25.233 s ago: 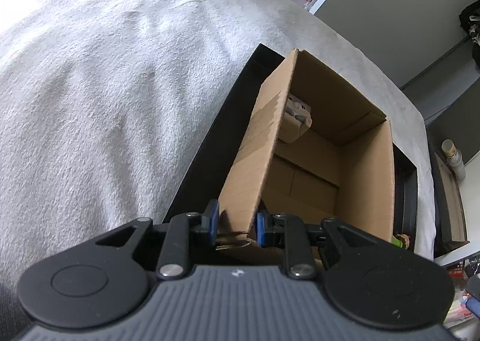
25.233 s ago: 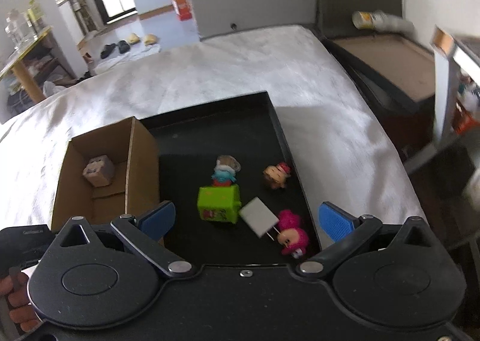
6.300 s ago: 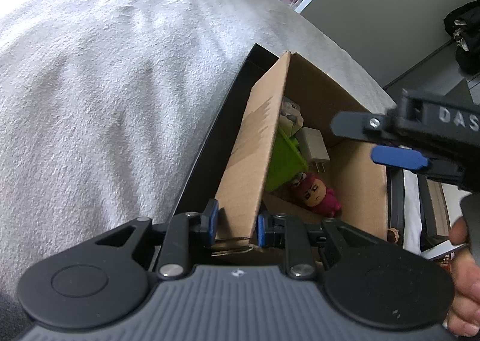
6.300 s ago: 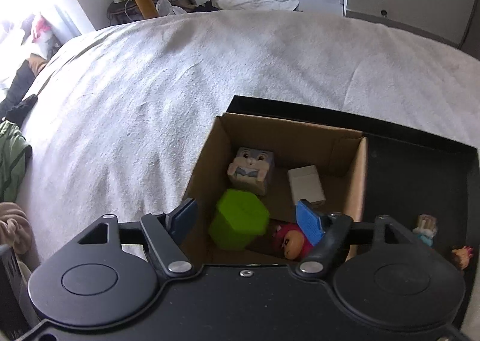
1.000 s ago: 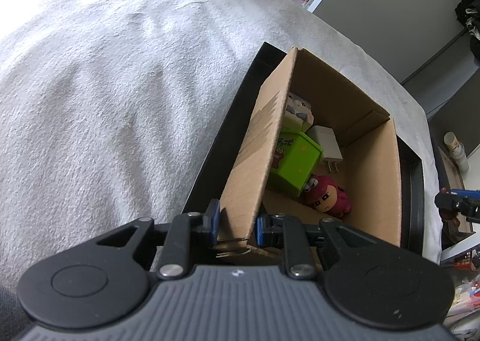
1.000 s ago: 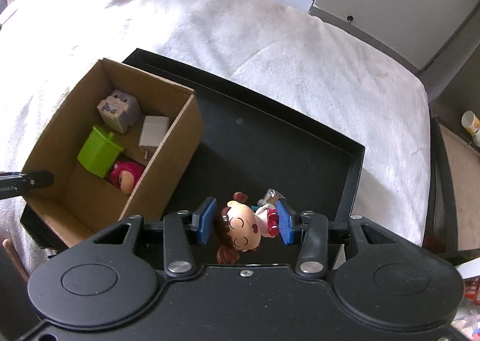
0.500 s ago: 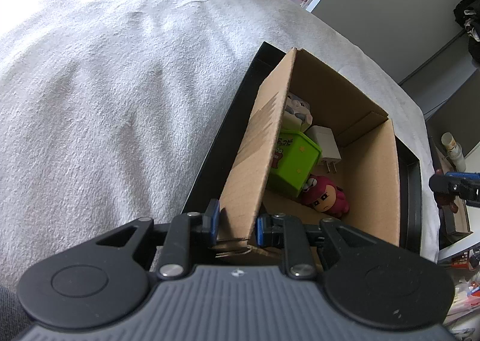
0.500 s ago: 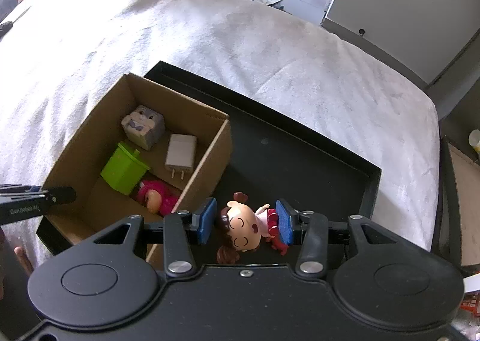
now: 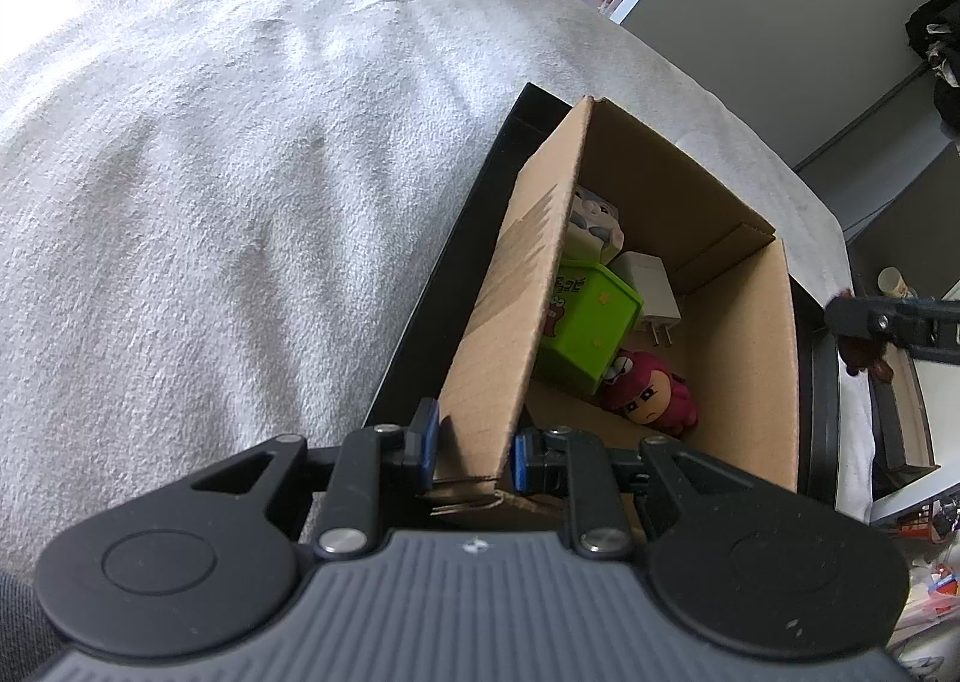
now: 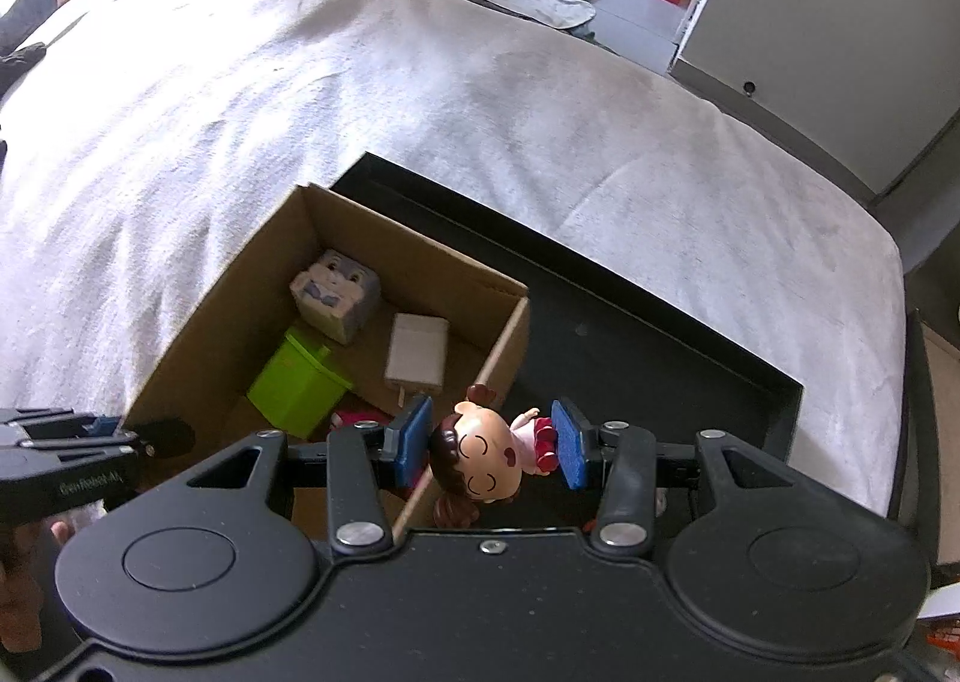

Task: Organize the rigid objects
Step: 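Carry the girl figure into the cardboard box and open the right gripper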

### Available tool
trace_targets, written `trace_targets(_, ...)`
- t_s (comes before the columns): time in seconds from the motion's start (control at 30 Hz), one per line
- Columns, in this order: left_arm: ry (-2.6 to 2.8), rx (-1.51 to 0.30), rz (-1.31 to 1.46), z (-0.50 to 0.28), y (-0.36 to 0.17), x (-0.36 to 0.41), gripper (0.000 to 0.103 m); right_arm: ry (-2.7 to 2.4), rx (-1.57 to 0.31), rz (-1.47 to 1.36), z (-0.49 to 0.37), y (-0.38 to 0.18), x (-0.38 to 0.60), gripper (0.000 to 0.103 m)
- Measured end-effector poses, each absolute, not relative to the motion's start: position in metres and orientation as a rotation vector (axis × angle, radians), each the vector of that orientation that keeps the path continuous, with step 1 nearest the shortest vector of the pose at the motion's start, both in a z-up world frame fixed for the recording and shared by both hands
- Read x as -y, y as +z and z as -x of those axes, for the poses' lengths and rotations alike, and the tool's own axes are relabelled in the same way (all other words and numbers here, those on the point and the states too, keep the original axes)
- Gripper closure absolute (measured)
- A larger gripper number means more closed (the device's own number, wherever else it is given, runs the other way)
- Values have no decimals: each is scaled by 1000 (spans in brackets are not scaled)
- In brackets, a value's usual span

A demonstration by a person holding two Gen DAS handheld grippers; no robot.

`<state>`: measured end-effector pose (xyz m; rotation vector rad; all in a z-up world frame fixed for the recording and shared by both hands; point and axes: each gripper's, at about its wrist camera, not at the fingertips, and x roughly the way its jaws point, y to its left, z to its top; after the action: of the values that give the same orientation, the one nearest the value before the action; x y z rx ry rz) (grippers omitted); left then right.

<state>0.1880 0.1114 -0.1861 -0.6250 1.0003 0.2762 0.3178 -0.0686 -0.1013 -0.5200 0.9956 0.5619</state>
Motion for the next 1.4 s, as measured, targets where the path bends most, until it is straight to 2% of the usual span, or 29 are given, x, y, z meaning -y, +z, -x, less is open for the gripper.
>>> trace_targets(0.77,254,-995,637,-187,-189,-116,80,572,-1055,548,-324,-147,16,58)
trace_targets(1.4,262,-994,622,-188,-187,-114,80,507,-992,454,-328,-108,83,56)
